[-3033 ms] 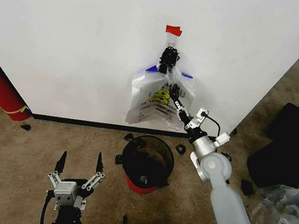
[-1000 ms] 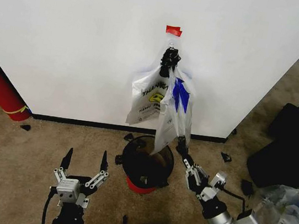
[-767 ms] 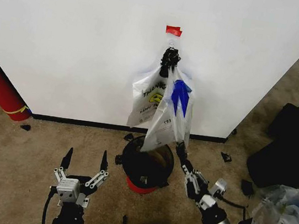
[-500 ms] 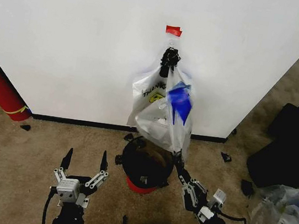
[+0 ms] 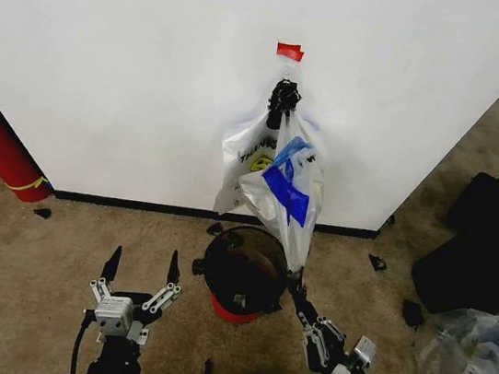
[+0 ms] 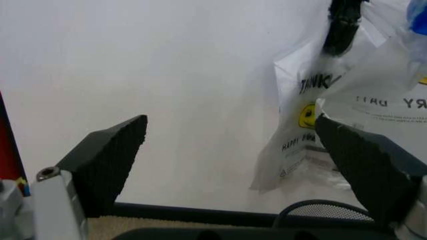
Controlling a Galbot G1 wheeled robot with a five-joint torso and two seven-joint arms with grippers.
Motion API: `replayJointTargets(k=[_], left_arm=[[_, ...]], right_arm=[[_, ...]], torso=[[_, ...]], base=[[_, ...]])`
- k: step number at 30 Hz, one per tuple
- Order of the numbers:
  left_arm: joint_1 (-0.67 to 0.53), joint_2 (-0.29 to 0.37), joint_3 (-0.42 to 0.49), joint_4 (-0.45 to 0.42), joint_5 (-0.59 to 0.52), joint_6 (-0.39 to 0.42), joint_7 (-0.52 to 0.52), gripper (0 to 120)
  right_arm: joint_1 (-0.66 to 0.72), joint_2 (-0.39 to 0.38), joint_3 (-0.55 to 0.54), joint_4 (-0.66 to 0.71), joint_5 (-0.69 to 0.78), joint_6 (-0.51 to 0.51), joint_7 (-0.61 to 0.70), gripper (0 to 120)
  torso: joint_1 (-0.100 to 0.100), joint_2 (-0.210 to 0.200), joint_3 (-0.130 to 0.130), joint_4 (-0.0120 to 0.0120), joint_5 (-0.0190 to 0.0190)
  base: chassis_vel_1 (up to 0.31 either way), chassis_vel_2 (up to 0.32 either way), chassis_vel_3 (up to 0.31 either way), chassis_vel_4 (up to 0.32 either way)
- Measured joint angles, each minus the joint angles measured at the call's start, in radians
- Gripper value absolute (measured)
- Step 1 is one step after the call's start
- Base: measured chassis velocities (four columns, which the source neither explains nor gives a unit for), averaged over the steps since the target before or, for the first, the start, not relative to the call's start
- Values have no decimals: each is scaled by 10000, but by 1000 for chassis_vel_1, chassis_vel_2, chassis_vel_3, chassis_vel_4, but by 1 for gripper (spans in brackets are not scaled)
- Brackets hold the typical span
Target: Pick up the garbage bag from the wall and place it over the trash bin.
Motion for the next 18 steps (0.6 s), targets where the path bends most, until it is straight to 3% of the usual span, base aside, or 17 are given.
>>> replayJointTargets(k=[9,18], left_arm=[[26,-36,22,17,53,0,0,99],[-3,6,18,37,36,1,-2,99]], right_arm=[[-136,148,467,-393,160,495,-987,0],[-46,182,475,-453,107,575,-770,0]], torso=[[0,0,0,0,0],[0,0,0,-1,0]], base=[[0,0,0,0],[0,0,0,0]])
